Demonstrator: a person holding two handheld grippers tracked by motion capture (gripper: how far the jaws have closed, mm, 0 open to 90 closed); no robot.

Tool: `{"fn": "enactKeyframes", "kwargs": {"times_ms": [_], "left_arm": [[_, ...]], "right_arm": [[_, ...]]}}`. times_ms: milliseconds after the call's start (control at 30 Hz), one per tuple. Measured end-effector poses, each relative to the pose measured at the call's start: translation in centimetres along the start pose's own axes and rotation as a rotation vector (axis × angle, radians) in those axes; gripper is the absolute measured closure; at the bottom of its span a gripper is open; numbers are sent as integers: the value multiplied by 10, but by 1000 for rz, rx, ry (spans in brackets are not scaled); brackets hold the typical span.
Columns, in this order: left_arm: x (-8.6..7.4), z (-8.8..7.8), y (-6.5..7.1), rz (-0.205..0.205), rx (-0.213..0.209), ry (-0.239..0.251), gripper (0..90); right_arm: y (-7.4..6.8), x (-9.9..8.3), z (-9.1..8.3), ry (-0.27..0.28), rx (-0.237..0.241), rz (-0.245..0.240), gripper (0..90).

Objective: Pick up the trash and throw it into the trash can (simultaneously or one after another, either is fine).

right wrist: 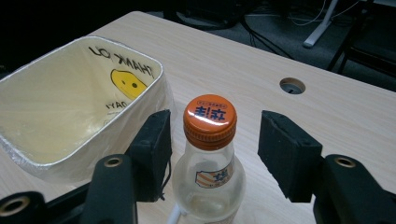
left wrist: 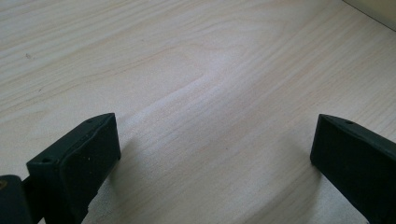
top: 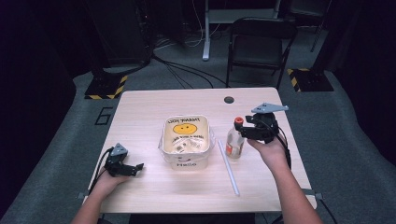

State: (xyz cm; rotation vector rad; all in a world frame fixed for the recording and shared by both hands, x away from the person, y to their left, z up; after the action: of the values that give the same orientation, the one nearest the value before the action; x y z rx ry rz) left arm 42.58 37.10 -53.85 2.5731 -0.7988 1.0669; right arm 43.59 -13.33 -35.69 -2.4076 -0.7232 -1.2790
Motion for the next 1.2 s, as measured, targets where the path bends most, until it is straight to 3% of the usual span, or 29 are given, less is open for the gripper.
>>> {"fn": "enactKeyframes", "kwargs": {"times_ms": [700,1200], "left_arm": [[0,0,0,5,-3,1,14],[0,0,0,5,-3,1,15]], "right_arm": [[1,12,15,-124,25,-21,598],[3,17,13,-131,33,-41,620]]}}
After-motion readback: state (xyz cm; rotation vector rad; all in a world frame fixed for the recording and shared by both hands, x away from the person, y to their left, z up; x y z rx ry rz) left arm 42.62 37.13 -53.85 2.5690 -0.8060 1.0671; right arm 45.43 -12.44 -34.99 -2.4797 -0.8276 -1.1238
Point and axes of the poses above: each handheld gripper's, and its own axes: z roughly forward along the jaws, x roughly out of its top, y roughly to its right, the point moved 1 cm from there along z, roughly forward along the jaws, and after that the axes turned 1 degree about -y, right-handed, at the moved point
